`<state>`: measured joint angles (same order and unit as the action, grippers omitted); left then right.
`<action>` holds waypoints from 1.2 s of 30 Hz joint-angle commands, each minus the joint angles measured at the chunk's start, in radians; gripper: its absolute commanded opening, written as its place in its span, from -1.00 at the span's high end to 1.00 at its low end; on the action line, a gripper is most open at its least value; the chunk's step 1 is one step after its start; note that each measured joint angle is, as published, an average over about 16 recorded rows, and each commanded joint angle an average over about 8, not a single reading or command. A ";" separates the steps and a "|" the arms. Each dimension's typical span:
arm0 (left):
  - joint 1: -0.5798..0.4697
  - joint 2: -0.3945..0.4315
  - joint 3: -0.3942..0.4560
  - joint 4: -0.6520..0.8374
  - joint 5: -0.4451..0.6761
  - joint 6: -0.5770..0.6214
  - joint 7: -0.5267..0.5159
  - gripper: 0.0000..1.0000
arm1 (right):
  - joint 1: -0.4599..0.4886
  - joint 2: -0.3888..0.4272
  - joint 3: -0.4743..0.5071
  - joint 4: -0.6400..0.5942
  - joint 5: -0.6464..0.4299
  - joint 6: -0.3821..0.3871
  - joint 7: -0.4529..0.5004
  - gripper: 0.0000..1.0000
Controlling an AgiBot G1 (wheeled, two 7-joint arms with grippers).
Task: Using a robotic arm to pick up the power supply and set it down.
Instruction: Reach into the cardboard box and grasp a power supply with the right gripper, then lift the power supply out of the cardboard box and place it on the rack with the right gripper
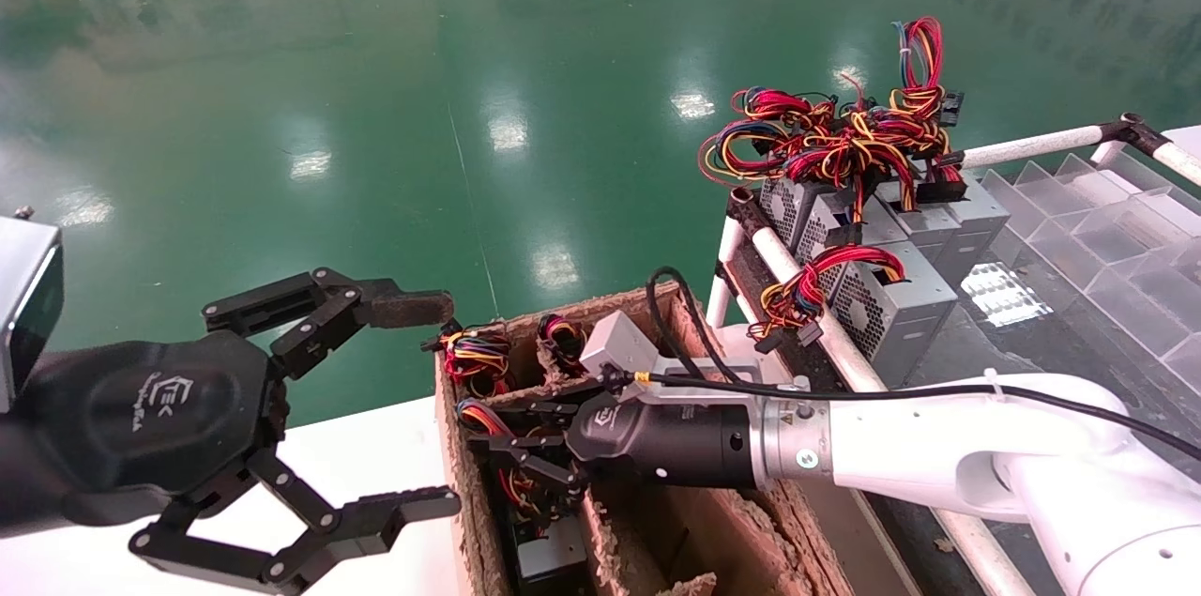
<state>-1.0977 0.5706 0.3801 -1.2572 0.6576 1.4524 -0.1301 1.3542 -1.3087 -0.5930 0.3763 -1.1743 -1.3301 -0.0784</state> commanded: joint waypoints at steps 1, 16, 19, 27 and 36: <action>0.000 0.000 0.000 0.000 0.000 0.000 0.000 -1.00 | 0.001 -0.001 0.001 -0.012 0.002 -0.004 -0.006 1.00; 0.000 0.000 0.000 0.000 0.000 0.000 0.000 -1.00 | 0.017 0.010 0.028 -0.067 0.047 -0.045 -0.073 1.00; 0.000 0.000 0.000 0.000 0.000 0.000 0.000 -1.00 | 0.022 0.023 0.040 -0.055 0.066 -0.069 -0.082 1.00; 0.000 0.000 0.000 0.000 0.000 0.000 0.000 -1.00 | 0.042 0.085 0.089 0.040 0.136 -0.116 -0.057 1.00; 0.000 0.000 0.000 0.000 0.000 0.000 0.000 -1.00 | 0.062 0.191 0.164 0.268 0.230 -0.097 0.044 1.00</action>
<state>-1.0977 0.5705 0.3803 -1.2572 0.6575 1.4523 -0.1300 1.4113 -1.1114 -0.4284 0.6507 -0.9481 -1.4170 -0.0311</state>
